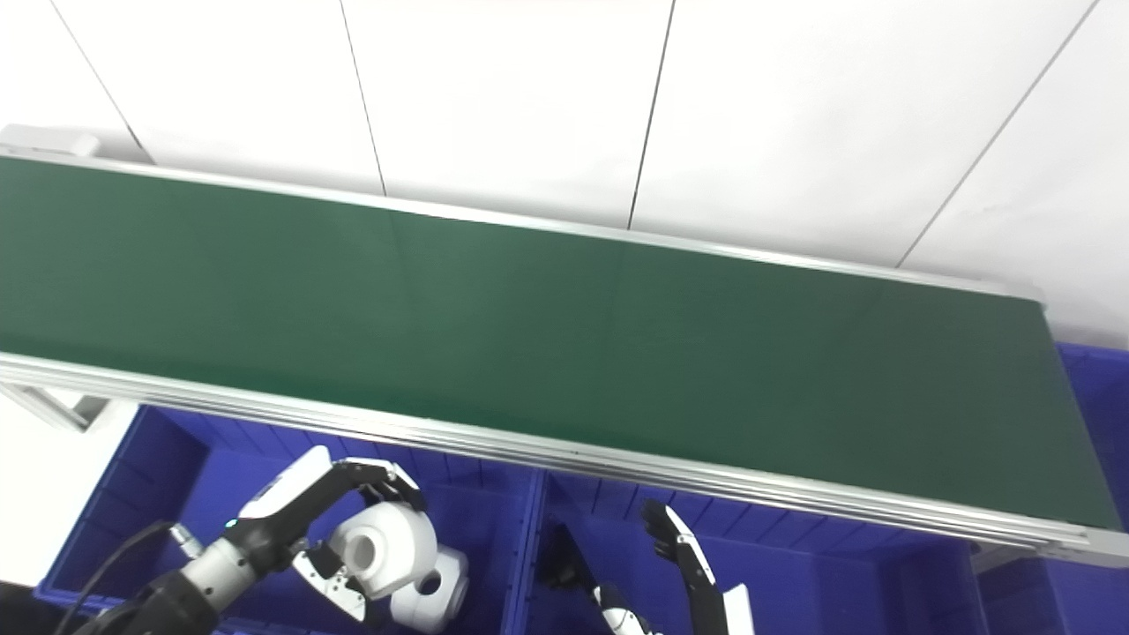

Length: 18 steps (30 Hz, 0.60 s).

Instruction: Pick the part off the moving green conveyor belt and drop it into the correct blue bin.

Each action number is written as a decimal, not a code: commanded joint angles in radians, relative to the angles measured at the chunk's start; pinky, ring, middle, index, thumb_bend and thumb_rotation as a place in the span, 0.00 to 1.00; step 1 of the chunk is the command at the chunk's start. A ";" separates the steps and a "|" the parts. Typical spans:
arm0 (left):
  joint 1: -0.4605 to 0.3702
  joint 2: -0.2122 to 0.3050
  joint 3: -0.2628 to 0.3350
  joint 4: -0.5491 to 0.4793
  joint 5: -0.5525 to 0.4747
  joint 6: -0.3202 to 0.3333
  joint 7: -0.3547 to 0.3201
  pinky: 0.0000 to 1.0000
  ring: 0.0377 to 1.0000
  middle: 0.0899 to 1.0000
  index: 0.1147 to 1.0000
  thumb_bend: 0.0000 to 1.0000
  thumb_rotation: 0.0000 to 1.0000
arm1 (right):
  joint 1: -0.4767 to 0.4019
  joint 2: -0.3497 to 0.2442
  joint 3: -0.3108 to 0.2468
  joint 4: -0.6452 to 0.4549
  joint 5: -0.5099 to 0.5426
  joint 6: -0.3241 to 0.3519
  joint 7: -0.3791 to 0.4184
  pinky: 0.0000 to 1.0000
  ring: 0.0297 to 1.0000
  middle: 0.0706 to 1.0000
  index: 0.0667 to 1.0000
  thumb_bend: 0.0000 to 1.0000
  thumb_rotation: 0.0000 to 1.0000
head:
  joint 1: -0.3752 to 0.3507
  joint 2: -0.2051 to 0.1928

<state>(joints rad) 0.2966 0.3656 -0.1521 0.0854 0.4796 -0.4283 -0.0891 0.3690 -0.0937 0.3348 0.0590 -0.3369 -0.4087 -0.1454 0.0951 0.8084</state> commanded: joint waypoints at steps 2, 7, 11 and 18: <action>-0.020 -0.001 -0.004 -0.016 0.084 0.015 0.045 0.72 0.75 0.70 0.43 0.51 0.04 | 0.012 0.009 -0.006 -0.046 -0.009 -0.029 0.009 0.80 0.84 0.84 0.86 0.59 0.54 | -0.014 0.010; -0.015 -0.022 -0.003 -0.020 0.125 0.025 0.084 0.86 0.90 0.91 0.79 0.70 0.20 | 0.023 0.009 -0.014 -0.058 -0.008 -0.028 0.019 0.81 0.85 0.85 0.87 0.57 0.54 | -0.033 0.019; -0.008 -0.036 0.003 -0.023 0.039 0.008 0.068 0.84 0.94 0.97 0.85 0.74 0.27 | 0.027 0.013 -0.020 -0.061 -0.009 -0.032 0.020 0.80 0.85 0.85 0.87 0.57 0.53 | -0.045 0.020; 0.015 -0.035 -0.005 -0.059 -0.165 -0.016 0.005 0.92 0.97 0.98 0.91 0.77 0.38 | 0.038 0.024 -0.022 -0.081 -0.016 -0.024 0.027 0.79 0.84 0.85 0.87 0.57 0.52 | -0.071 0.029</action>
<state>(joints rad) 0.3046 0.3215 -0.1578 0.0761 0.3762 -0.4089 -0.0741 0.3976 -0.0793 0.3121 0.0197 -0.3469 -0.4080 -0.1207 0.0246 0.8360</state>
